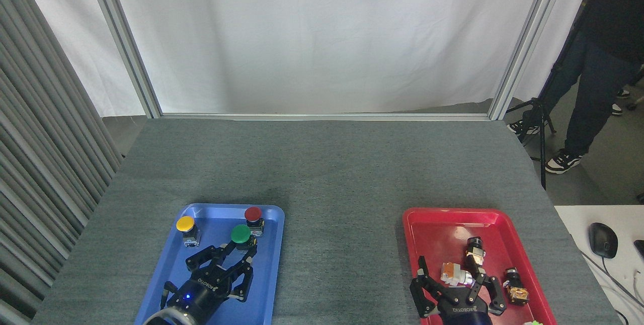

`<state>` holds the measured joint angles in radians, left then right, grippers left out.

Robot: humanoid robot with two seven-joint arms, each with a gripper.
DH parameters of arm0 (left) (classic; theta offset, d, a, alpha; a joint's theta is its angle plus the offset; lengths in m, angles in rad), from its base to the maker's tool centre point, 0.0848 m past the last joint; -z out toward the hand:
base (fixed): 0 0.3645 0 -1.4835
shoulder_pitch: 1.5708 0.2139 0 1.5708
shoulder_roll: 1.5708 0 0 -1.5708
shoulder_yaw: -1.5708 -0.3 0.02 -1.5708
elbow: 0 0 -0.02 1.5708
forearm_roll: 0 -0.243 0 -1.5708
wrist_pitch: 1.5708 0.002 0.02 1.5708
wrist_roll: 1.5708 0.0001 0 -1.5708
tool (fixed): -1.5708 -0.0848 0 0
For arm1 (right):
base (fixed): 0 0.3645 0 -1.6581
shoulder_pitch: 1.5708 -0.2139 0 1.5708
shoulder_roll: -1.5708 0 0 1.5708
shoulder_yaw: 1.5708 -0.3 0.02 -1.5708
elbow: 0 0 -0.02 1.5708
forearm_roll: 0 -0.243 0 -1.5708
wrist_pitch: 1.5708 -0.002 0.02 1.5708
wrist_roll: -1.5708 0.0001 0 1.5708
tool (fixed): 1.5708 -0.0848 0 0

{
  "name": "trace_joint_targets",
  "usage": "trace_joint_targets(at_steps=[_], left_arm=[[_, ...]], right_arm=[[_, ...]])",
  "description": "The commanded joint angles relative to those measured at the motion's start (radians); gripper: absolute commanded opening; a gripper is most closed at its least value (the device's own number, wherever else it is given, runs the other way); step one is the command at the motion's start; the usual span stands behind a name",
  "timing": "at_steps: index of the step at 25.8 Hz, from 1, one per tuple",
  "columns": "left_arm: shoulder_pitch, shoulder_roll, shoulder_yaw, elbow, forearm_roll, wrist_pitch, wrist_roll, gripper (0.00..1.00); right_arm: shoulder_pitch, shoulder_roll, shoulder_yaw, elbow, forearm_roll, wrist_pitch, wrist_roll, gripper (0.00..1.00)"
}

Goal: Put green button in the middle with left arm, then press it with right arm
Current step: 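Carry the green button out of the blue tray toward the table middle, then set the green button down, release, and pull the left gripper back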

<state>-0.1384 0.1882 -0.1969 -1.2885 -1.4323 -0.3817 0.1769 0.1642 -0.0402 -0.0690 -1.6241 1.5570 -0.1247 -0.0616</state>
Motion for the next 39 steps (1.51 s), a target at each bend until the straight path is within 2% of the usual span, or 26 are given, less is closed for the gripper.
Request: trace_joint_targets(at_steps=[1, 3, 7, 10, 16, 22, 25, 28, 30, 31, 32, 35, 36, 39], left_arm=[[-0.159, -0.049, -0.144, 0.090, -0.007, -0.005, -0.011, 0.04], [-0.239, -0.099, -0.197, 0.196, -0.007, 0.001, -0.010, 0.04], [-0.282, -0.181, -0.214, 0.344, -0.016, 0.015, -0.004, 0.04], [-0.280, -0.214, -0.223, 0.390, -0.063, 0.049, -0.008, 0.04], [-0.293, -0.276, -0.243, 0.448, -0.076, 0.063, -0.004, 0.04], [-0.303, -0.293, -0.249, 0.494, -0.086, 0.113, 0.001, 0.05], [-0.303, -0.291, -0.249, 0.495, -0.085, 0.116, 0.003, 0.09], [-0.300, -0.288, -0.249, 0.508, -0.086, 0.115, 0.003, 0.18], [-0.297, -0.288, -0.251, 0.509, -0.086, 0.115, 0.004, 0.33], [-0.296, -0.285, -0.251, 0.509, -0.085, 0.115, 0.004, 0.45], [-0.294, -0.285, -0.251, 0.509, -0.085, 0.113, 0.004, 0.62], [-0.291, -0.283, -0.251, 0.506, -0.082, 0.101, 0.006, 0.96], [-0.286, -0.282, -0.251, 0.498, -0.080, 0.096, 0.007, 1.00], [-0.253, -0.280, -0.249, 0.449, -0.080, 0.076, 0.007, 1.00]], right_arm=[[-0.002, 0.002, 0.000, 0.000, 0.000, 0.000, 0.000, 1.00], [-0.003, 0.002, 0.000, 0.000, 0.000, 0.000, 0.000, 1.00], [-0.003, 0.002, 0.000, 0.000, 0.000, 0.000, 0.000, 1.00], [-0.002, 0.002, 0.000, 0.000, 0.000, 0.000, 0.000, 1.00], [-0.002, 0.002, 0.000, 0.000, 0.000, 0.000, 0.000, 1.00], [-0.002, 0.002, -0.002, 0.000, 0.000, 0.000, 0.002, 1.00], [-0.002, 0.002, -0.002, 0.000, 0.000, 0.000, 0.002, 1.00], [-0.003, 0.002, -0.003, 0.000, -0.002, 0.000, 0.002, 1.00], [-0.003, 0.000, -0.005, 0.000, -0.002, 0.000, 0.000, 1.00], [-0.003, 0.000, -0.005, 0.000, -0.003, 0.000, 0.002, 1.00], [-0.002, 0.000, -0.005, 0.000, -0.003, 0.000, 0.002, 1.00], [0.000, 0.000, -0.005, 0.000, -0.003, 0.000, 0.000, 1.00], [0.000, 0.000, -0.005, 0.000, -0.003, -0.001, 0.000, 1.00], [0.000, 0.002, -0.006, 0.000, -0.003, 0.000, 0.000, 1.00]])
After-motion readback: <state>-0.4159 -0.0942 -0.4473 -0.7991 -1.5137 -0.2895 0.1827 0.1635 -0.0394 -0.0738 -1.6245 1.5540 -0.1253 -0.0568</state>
